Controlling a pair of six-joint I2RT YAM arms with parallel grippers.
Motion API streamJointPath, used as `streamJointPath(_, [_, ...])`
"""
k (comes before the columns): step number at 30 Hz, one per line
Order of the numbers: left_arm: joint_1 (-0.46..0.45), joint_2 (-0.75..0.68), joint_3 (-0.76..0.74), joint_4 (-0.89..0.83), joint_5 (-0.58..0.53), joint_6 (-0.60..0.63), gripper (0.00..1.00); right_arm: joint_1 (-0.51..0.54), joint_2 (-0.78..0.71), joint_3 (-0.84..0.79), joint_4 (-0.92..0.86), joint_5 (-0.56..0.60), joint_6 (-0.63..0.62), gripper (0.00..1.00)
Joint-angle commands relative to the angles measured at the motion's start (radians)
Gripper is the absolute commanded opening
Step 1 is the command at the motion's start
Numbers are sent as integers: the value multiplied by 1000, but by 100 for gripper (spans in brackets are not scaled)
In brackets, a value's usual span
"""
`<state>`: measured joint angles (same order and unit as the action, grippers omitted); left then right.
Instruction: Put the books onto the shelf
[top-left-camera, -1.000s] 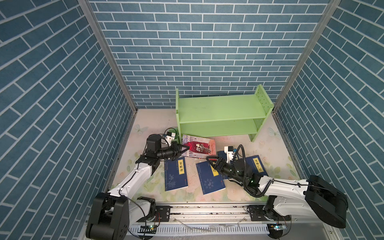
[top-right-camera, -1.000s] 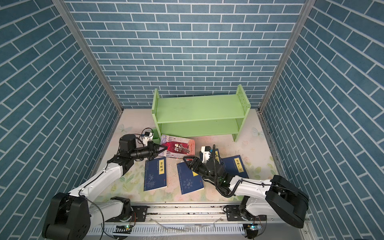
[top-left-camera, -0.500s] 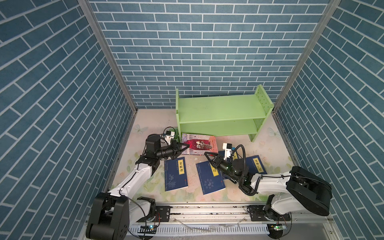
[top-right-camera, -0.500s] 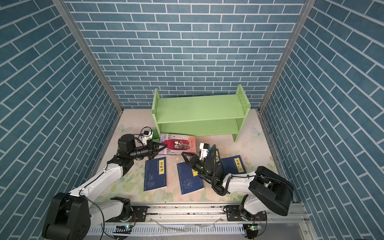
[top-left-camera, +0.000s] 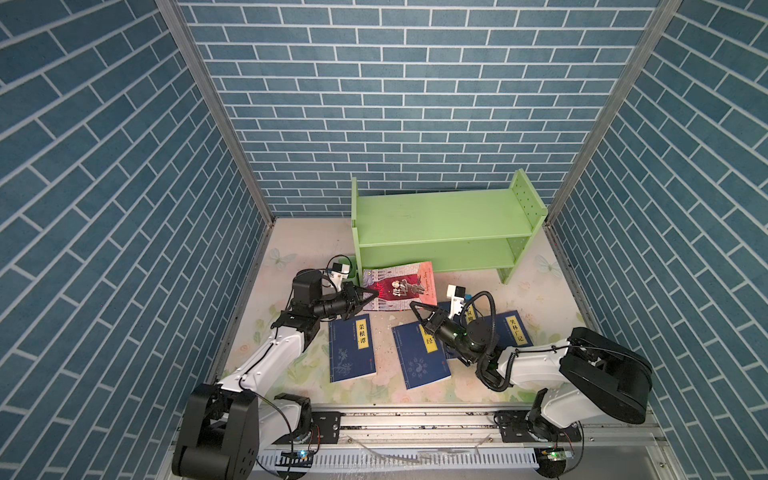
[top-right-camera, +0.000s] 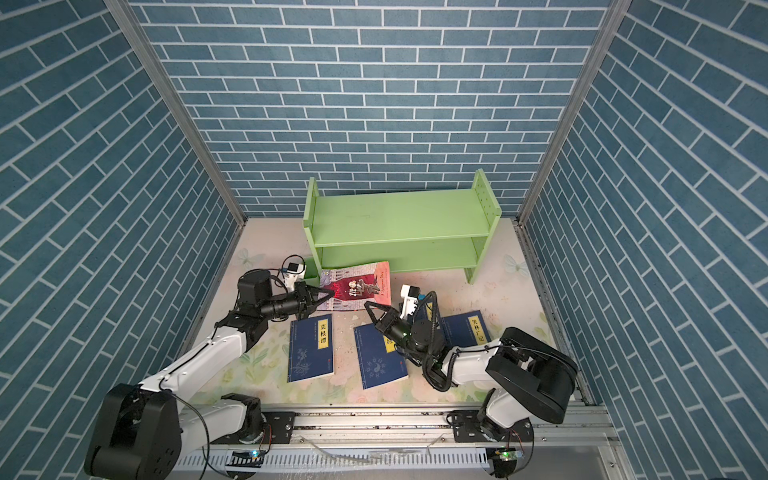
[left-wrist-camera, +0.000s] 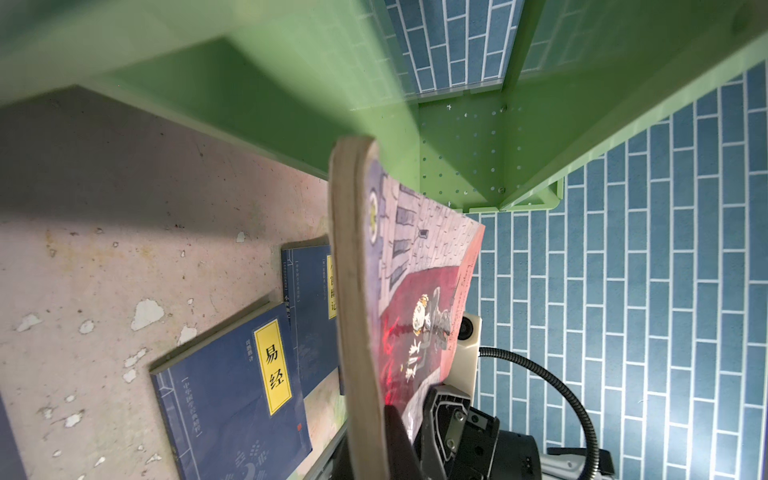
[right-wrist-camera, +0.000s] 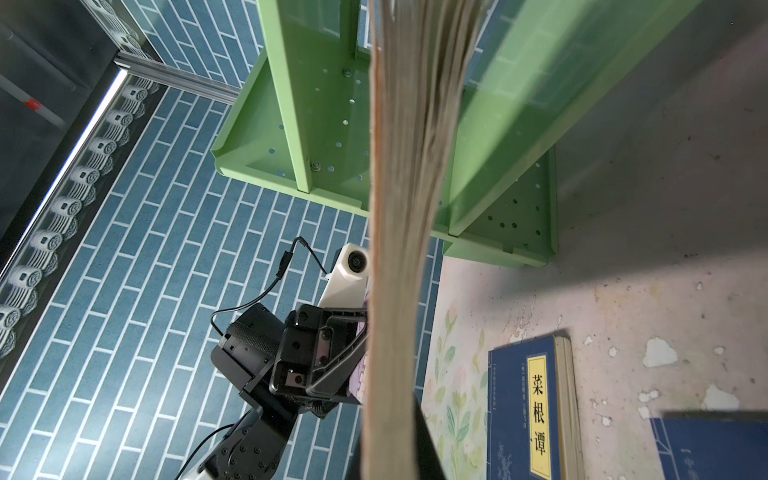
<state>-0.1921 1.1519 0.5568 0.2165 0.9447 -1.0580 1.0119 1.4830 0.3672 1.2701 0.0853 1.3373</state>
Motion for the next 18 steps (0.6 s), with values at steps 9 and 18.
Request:
streamJointPath(9, [73, -45, 256, -767, -103, 507, 68, -111, -150, -29, -96, 6, -33, 0])
streamJointPath(18, [105, -107, 404, -996, 43, 703, 70, -234, -207, 73, -344, -138, -58, 0])
